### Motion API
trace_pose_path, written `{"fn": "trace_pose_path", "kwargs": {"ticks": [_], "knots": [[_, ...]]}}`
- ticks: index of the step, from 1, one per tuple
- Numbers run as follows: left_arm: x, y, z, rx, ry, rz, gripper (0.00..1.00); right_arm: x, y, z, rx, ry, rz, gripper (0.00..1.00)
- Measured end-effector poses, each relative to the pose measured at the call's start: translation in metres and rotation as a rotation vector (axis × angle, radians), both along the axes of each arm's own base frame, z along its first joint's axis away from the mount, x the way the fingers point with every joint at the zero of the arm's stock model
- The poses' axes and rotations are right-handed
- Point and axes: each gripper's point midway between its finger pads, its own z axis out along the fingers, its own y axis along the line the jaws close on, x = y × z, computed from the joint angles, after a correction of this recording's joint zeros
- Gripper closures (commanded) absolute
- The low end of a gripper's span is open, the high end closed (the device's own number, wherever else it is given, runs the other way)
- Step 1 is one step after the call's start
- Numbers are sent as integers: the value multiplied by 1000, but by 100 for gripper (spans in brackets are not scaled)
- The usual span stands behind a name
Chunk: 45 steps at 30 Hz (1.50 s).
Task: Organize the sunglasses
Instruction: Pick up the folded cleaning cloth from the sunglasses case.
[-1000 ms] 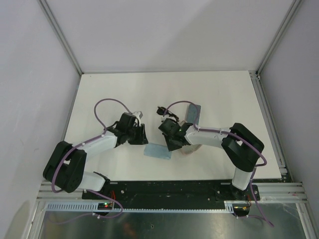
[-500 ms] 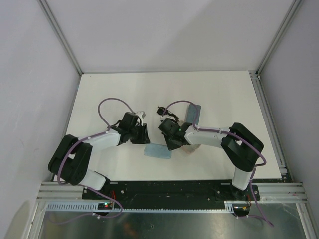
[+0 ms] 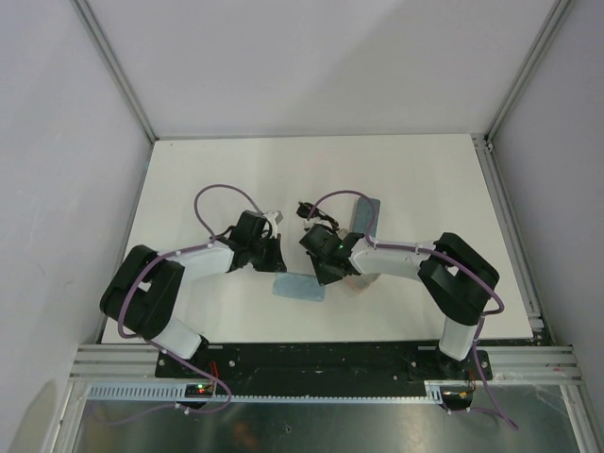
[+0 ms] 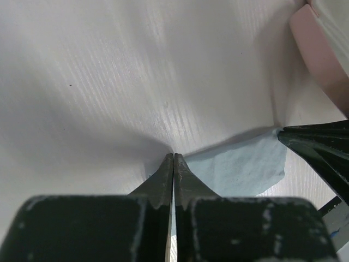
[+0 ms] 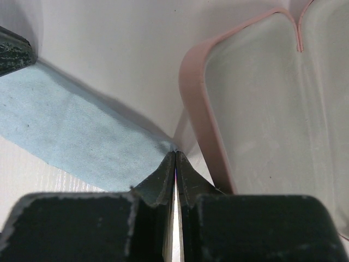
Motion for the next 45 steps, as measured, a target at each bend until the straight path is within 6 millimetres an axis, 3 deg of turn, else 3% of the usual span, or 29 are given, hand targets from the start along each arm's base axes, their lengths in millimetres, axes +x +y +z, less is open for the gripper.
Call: {"fn": "trace_pose_path", "kwargs": {"ticks": [3,8,12,20,27,31,40,45], "knots": [[0,-1,0,-3,0,-3,98,0,0,0,0,0,0,95],[-1,-2,2,-10,-2,-2,55,0,0,0,4,5,-1,95],[3,0,8,1,-32,11,48,1,0,0,8,9,-2,95],[5,7,6,20,-44,35,63,1,0,0,14,18,-3,95],[-5,12,4,11,-41,41,66,1,0,0,17,20,-3,95],[-12,15,3,8,-36,47,72,1,0,0,18,22,-3,95],[-14,16,-1,15,-21,47,98,1,0,0,18,22,-3,95],[-7,12,0,14,-19,45,100,0,1,0,20,24,-1,99]]}}
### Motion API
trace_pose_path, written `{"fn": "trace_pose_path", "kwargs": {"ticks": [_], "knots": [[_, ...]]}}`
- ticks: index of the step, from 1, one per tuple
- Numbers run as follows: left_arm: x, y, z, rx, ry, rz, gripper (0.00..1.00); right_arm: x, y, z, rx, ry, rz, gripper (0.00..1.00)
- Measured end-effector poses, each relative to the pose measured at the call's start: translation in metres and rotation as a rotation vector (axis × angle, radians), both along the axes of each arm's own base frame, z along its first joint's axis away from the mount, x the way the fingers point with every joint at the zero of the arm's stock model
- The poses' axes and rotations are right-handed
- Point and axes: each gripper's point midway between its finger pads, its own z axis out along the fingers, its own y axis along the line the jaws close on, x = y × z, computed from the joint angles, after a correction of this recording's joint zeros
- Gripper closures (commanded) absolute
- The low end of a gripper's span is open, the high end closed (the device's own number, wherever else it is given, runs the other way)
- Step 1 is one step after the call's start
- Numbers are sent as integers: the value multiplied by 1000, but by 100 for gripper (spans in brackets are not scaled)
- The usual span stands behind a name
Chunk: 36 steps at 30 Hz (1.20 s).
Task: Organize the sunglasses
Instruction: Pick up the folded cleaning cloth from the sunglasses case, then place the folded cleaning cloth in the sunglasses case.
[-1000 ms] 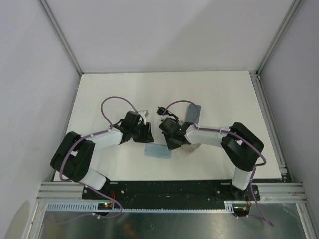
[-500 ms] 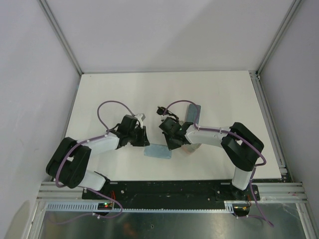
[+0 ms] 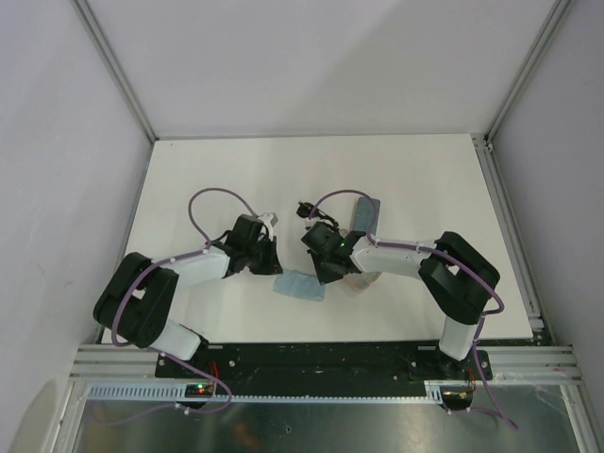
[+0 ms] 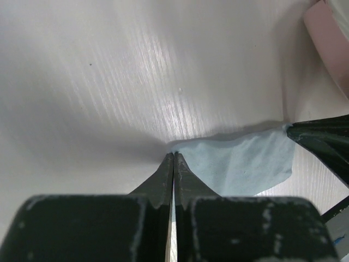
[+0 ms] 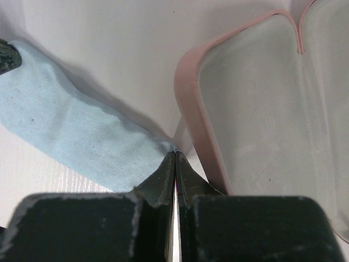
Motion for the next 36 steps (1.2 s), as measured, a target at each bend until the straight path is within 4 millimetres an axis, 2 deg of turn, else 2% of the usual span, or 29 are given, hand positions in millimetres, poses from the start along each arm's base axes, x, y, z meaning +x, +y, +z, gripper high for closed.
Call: {"fn": "trace_pose_path", "kwargs": {"ticks": [10,18,29,36], "knots": [[5,4,3,27,-16,21,100,0,-1,3,3,-1,-2,100],[14,10,29,25,-108,56,100,3,0,28,50,-37,-6,100],[13,10,28,34,-113,56,100,3,-3,41,61,-57,-11,100],[9,3,31,27,-122,32,100,3,-11,59,75,-76,-25,100]]}}
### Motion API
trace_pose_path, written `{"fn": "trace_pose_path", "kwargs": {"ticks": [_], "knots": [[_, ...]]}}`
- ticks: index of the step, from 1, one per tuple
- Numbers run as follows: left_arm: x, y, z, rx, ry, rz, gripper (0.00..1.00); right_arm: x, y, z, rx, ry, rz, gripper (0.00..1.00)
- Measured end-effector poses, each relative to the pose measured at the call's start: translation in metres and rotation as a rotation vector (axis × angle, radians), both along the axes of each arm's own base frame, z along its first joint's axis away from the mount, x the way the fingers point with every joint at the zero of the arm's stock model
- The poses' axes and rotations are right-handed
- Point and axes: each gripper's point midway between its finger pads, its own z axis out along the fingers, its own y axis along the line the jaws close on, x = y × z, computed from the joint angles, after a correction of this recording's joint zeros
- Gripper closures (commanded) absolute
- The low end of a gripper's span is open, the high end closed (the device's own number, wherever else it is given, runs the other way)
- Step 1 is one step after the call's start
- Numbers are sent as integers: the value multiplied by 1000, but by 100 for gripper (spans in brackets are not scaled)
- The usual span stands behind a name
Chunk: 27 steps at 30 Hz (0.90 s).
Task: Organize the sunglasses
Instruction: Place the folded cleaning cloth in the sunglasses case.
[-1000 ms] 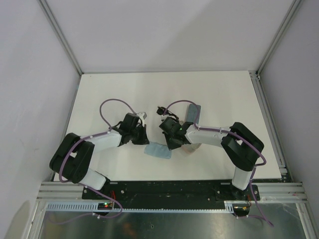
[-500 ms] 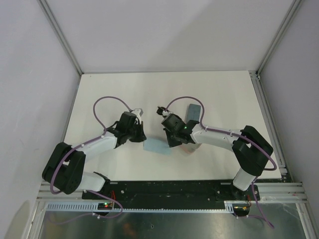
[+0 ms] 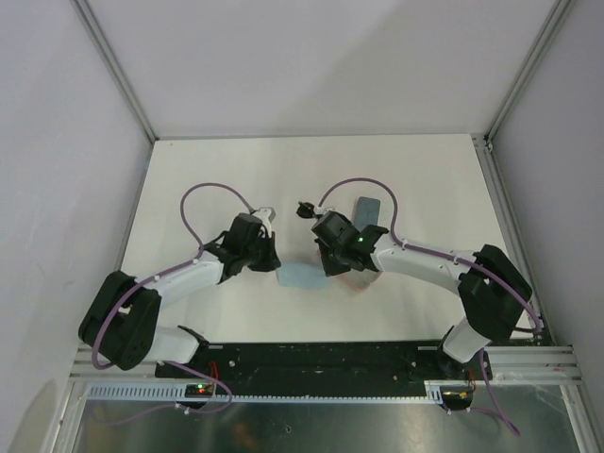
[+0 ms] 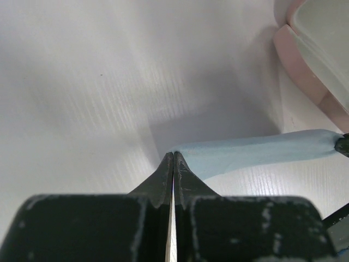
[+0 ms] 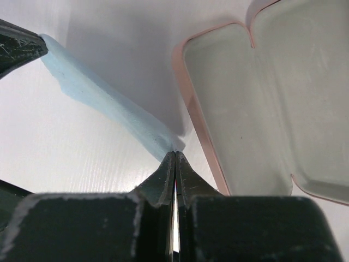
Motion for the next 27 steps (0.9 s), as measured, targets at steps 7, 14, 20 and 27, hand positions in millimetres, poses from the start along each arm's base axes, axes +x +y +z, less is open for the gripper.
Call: {"fn": "trace_pose_path", "kwargs": {"ticks": [7,14,20,27], "knots": [[4,-20,15,-16,-39,-45,100,0,-11,11,-4,-3,-25,100],[19,-38,24,-18,-69,-63,100,1,-24,12,-27,2,-51,100],[29,-50,29,-18,-81,-71,100,4,-36,18,-44,-5,-82,100],[42,-70,38,-25,-102,-101,100,11,-52,27,-49,-21,-128,100]]}}
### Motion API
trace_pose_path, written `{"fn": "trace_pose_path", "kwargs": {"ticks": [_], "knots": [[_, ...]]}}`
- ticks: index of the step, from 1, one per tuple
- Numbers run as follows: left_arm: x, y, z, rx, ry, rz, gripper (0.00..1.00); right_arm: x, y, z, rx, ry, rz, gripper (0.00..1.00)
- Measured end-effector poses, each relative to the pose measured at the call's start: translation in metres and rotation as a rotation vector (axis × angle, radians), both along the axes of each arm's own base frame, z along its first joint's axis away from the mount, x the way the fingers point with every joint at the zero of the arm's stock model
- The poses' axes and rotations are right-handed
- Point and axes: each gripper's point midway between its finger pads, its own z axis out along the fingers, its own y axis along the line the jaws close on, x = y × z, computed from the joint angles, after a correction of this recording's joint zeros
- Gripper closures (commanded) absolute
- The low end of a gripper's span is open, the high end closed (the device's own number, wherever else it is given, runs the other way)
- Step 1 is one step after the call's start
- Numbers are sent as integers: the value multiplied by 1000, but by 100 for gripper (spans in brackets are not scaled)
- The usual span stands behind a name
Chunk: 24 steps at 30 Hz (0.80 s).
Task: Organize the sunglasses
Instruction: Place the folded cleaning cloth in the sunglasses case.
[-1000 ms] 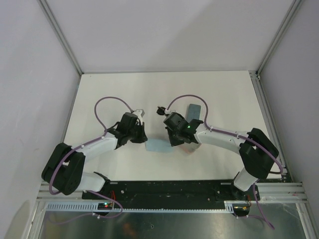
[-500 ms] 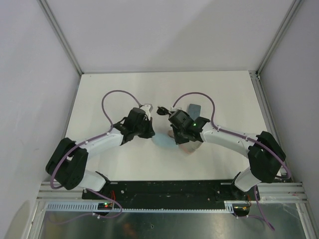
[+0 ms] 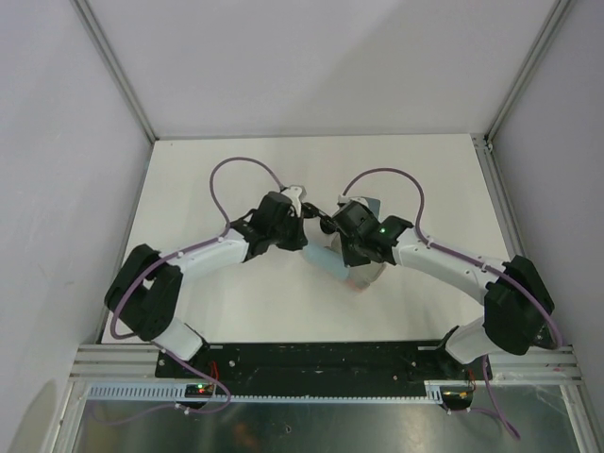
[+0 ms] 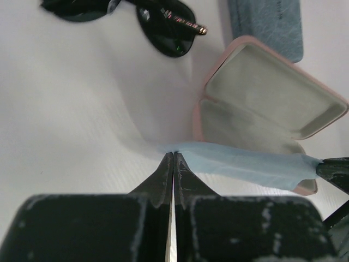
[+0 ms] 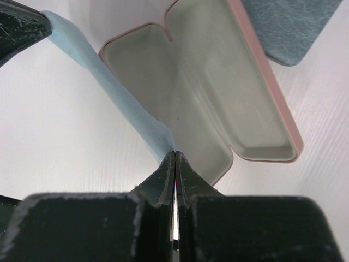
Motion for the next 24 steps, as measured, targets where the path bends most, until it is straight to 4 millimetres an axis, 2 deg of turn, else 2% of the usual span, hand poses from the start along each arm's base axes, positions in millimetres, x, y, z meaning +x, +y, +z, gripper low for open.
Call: {"fn": "trace_pose_path", "kwargs": {"ticks": [4,8,16,24], "knots": [[6,-17,2,-1,-12,-32,100,4,-10,0,-4,-1,-29,100],[11,-32,-3,7,-10,-58,100,6,-23,-7,-20,14,-59,100],[21,-56,-10,15,-16,-99,100,7,-48,-25,-50,52,-113,100],[33,-75,-22,25,-13,-134,100,9,-62,-35,-51,70,-147,100]]}}
